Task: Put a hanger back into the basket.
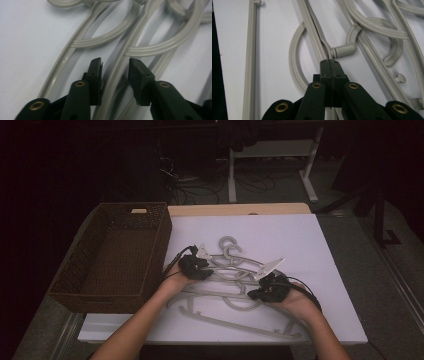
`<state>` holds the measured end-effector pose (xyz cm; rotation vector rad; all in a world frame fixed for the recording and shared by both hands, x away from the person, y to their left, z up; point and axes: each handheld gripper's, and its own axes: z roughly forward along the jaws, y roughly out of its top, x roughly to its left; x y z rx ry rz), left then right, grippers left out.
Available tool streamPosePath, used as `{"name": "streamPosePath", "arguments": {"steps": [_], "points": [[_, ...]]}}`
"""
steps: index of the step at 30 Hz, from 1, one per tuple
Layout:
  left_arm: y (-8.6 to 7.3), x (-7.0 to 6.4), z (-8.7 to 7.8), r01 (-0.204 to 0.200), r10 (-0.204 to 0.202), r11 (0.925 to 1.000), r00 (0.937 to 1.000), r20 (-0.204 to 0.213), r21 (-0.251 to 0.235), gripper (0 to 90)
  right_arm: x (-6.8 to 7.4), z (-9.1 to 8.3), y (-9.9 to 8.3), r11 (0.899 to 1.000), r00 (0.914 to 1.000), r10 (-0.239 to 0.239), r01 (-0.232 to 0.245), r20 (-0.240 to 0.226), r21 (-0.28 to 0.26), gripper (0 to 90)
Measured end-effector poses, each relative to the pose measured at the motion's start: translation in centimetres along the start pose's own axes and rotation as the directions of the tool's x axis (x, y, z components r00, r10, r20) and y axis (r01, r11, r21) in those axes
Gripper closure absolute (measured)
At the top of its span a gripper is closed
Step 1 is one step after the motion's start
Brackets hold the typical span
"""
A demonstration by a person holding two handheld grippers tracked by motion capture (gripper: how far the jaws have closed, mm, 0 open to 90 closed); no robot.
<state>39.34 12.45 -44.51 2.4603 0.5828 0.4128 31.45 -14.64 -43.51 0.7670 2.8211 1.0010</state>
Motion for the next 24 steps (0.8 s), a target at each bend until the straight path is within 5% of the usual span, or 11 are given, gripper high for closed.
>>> {"name": "streamPosePath", "arguments": {"steps": [9,19,24], "points": [[0.4,-0.7,-0.6,-0.059,0.059,0.998,0.9983,0.001,0.022,77.3,-0.5,-0.8,-0.1,0.999,0.9998,0.014,-0.014,0.014,-0.031,89.0],[0.6,-0.7,-1.6,-0.042,0.043,0.9989,0.996,0.078,-0.02,82.1,-0.8,-2.0,0.0,0.996,0.9994,0.031,-0.03,0.014,-0.086,88.5],[1.2,-0.8,-2.7,-0.05,0.052,0.9977,0.9971,0.055,-0.047,82.1,-0.9,-2.6,-0.1,0.991,0.999,0.045,-0.045,-0.002,-0.129,73.9]]}}
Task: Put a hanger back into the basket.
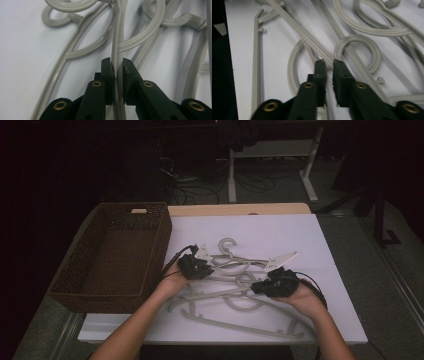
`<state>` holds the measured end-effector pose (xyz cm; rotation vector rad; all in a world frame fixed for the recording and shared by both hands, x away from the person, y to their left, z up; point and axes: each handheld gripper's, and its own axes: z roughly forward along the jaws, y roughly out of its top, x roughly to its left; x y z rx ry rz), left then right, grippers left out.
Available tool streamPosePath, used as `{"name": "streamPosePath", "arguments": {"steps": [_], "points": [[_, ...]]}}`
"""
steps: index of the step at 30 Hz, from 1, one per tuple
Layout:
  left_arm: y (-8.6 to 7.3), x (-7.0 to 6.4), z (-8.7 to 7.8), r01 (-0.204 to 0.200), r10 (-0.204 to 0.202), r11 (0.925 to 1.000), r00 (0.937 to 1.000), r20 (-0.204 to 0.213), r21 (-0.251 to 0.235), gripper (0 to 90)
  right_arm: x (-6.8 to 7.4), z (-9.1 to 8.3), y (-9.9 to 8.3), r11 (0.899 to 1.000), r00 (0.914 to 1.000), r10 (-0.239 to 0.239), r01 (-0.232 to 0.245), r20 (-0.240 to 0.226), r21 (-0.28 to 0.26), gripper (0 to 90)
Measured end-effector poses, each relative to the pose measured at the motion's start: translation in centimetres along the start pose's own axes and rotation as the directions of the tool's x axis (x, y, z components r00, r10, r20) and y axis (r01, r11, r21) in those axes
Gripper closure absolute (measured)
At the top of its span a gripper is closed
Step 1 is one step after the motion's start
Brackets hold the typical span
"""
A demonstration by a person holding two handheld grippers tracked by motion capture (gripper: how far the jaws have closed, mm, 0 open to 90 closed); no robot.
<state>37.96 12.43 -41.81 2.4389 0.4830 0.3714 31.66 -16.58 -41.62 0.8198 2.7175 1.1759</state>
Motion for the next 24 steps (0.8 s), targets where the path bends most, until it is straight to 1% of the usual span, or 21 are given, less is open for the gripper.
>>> {"name": "streamPosePath", "arguments": {"steps": [2,3,5,11,13,14,18,20,22,23,24], "points": [[0.3,0.1,-0.6,0.005,-0.005,0.9999,1.0,-0.007,-0.013,82.1,0.1,-0.2,0.1,1.0,0.9999,0.003,-0.002,0.015,-0.01,66.6],[0.4,0.2,-0.9,0.009,-0.009,0.9998,0.9998,-0.017,-0.018,82.1,0.0,-0.3,0.1,1.0,0.9997,0.007,-0.006,0.023,-0.022,63.4],[0.9,0.4,-1.6,0.024,-0.024,0.9993,0.9992,-0.03,-0.028,82.1,0.0,-0.6,0.0,0.999,0.9996,0.015,-0.014,0.026,-0.039,57.4],[2.6,1.3,-4.6,0.052,-0.056,0.9971,0.9959,-0.071,-0.055,82.1,0.2,-1.1,-0.1,0.997,0.9992,0.022,-0.02,0.034,-0.074,45.3],[3.2,1.6,-5.8,0.059,-0.063,0.9967,0.9943,-0.086,-0.056,82.1,0.1,-1.3,-0.1,0.997,0.999,0.027,-0.024,0.037,-0.079,43.4],[3.4,1.9,-6.4,0.064,-0.069,0.9963,0.9932,-0.094,-0.057,82.1,0.1,-1.4,-0.2,0.996,0.9987,0.026,-0.022,0.044,-0.084,42.6],[4.0,3.1,-8.9,0.097,-0.106,0.9924,0.9874,-0.118,-0.075,82.1,-0.1,-1.6,-0.3,0.995,0.9981,0.042,-0.038,0.045,-0.095,38.6],[4.1,3.7,-10.3,0.104,-0.114,0.991,0.9844,-0.134,-0.085,82.1,-0.2,-1.7,-0.3,0.994,0.9973,0.047,-0.041,0.057,-0.1,35.4],[4.0,4.6,-11.6,0.117,-0.13,0.9887,0.9809,-0.145,-0.093,82.1,-0.2,-1.7,-0.3,0.994,0.997,0.05,-0.044,0.059,-0.105,32.5],[4.0,4.6,-11.6,0.117,-0.13,0.9887,0.9809,-0.145,-0.093,82.1,-0.2,-1.7,-0.3,0.994,0.997,0.05,-0.044,0.059,-0.105,32.5],[3.2,6.0,-13.6,0.141,-0.157,0.9845,0.9742,-0.162,-0.105,82.1,-0.3,-1.6,-0.2,0.993,0.9965,0.053,-0.046,0.065,-0.106,29.1]]}}
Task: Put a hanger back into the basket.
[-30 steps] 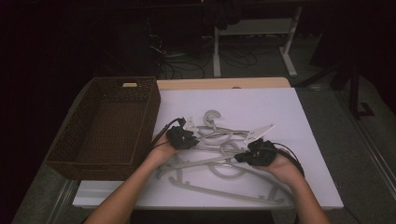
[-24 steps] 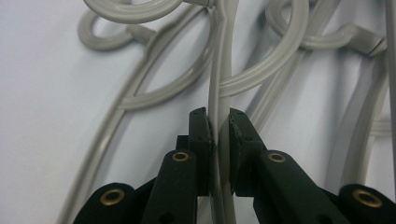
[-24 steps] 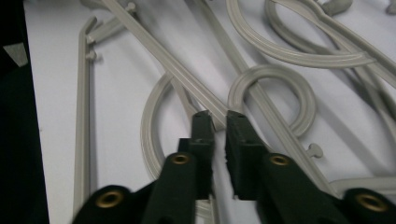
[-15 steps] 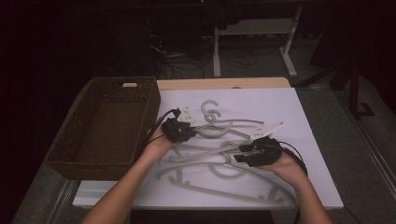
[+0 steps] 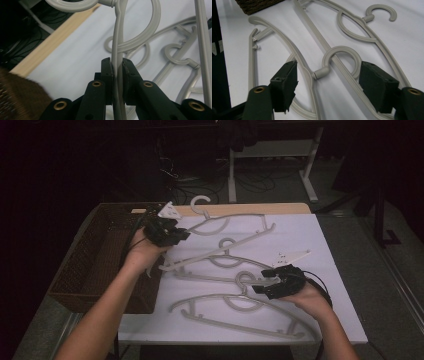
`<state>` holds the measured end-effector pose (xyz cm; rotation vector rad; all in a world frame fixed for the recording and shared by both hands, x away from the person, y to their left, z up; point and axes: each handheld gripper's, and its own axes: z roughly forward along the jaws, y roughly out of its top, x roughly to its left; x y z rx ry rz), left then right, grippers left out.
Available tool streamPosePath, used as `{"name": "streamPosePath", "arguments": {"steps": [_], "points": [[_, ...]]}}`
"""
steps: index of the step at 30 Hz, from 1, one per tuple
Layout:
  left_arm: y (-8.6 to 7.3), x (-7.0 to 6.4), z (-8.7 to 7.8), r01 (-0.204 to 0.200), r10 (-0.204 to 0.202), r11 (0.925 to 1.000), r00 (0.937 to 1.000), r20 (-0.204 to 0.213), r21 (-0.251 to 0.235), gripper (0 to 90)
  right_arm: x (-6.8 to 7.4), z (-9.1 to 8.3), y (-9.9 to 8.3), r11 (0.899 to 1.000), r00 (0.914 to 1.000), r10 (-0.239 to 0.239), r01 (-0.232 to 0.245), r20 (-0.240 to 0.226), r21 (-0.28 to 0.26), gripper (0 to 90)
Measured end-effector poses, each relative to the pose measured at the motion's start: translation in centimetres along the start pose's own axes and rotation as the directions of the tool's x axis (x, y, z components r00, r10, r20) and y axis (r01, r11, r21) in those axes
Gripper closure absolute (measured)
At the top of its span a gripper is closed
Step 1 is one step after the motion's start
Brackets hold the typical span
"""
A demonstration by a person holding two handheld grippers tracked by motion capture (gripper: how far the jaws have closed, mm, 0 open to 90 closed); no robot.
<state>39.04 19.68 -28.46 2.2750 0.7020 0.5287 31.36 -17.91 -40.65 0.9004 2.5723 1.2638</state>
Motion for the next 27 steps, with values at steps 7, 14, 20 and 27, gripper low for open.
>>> {"name": "streamPosePath", "arguments": {"steps": [7,14,20,27], "points": [[-2.2,3.9,-3.4,0.063,-0.064,0.9976,0.9969,-0.046,-0.027,82.1,-0.1,0.1,0.1,1.0,0.9999,0.001,-0.001,0.012,-0.001,26.9],[-5.7,7.8,-6.4,0.127,-0.128,0.9918,0.9831,-0.131,-0.018,82.0,-0.1,0.2,0.2,1.0,0.9998,-0.001,0.001,0.019,-0.004,26.2],[-9.2,10.6,-8.3,0.189,-0.189,0.9818,0.9624,-0.196,-0.017,82.0,0.0,0.3,0.2,1.0,0.9997,0.001,-0.001,0.024,0.003,26.2],[-12.6,13.0,-9.8,0.237,-0.224,0.9715,0.9338,-0.279,0.011,82.0,-0.1,0.3,0.2,1.0,0.9996,0.001,-0.001,0.029,0.002,26.2]]}}
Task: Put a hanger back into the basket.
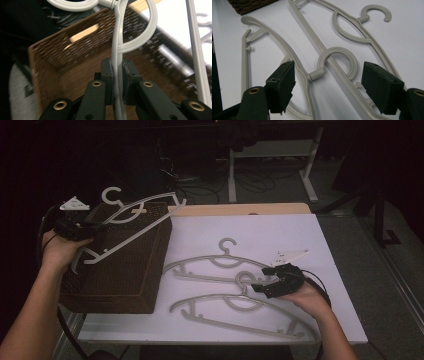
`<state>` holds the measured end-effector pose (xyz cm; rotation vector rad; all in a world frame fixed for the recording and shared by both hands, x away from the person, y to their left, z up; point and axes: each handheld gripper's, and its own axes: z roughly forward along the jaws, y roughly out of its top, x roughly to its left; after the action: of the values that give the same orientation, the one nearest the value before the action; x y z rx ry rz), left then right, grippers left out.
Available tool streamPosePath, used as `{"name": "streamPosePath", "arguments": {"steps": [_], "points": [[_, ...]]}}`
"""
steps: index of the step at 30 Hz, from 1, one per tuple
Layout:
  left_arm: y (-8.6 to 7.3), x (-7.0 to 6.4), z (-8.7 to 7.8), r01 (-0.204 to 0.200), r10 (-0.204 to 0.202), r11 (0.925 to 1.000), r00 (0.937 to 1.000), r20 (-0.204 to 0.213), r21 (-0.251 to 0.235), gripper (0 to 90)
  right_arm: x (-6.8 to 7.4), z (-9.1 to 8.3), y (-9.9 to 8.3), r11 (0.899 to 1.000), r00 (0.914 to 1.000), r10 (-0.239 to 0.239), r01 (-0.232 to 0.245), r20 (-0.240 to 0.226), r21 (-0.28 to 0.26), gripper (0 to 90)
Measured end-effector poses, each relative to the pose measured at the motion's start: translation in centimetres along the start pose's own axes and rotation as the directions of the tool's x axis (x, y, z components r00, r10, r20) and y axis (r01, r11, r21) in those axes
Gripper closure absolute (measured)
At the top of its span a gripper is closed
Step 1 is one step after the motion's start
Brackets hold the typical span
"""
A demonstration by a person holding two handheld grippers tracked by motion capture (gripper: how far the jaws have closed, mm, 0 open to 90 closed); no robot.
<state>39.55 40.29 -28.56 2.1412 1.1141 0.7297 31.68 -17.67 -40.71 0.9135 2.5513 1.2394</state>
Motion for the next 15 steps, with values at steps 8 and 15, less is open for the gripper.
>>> {"name": "streamPosePath", "arguments": {"steps": [8,15], "points": [[-3.4,2.9,0.1,0.074,-0.071,0.9968,0.9939,-0.085,0.029,82.0,0.0,0.1,0.0,1.0,1.0,-0.001,0.001,0.005,0.005,26.3],[-5.2,2.7,1.8,0.079,-0.07,0.9927,0.9926,-0.099,0.092,81.9,0.0,0.3,0.1,1.0,1.0,-0.005,0.005,0.007,0.013,26.4]]}}
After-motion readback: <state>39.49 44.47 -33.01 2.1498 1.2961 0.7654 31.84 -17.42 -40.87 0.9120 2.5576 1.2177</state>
